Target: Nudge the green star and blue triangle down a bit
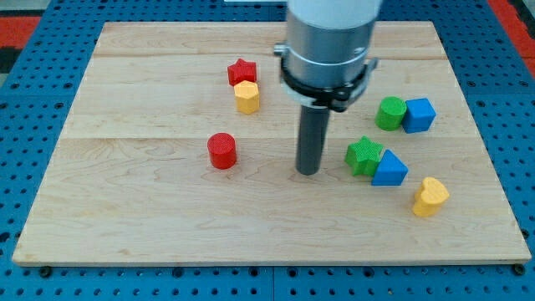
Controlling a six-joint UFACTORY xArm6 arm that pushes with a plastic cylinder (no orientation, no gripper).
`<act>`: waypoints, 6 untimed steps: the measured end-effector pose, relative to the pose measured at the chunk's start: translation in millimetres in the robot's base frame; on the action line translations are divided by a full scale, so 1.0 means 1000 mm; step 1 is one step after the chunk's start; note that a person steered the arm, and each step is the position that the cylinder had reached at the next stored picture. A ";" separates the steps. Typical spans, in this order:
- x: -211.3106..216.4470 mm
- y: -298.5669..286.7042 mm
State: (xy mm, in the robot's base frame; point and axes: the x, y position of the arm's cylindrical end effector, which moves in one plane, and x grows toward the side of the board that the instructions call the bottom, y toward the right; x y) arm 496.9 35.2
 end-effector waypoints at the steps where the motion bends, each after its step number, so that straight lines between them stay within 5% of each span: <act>1: -0.001 -0.022; 6: -0.028 -0.022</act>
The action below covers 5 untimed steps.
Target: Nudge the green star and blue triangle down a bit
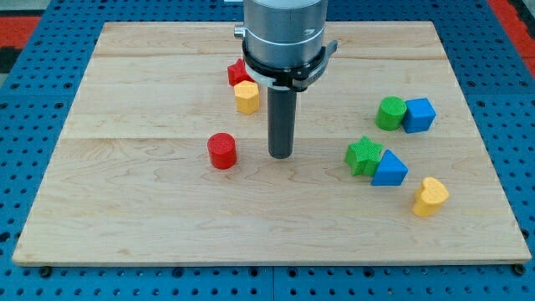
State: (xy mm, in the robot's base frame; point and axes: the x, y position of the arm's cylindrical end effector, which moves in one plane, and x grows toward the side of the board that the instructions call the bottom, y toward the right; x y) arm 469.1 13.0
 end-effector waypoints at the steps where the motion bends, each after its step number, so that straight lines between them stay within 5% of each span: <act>1: -0.002 0.011; 3: -0.040 0.062; 5: -0.006 0.084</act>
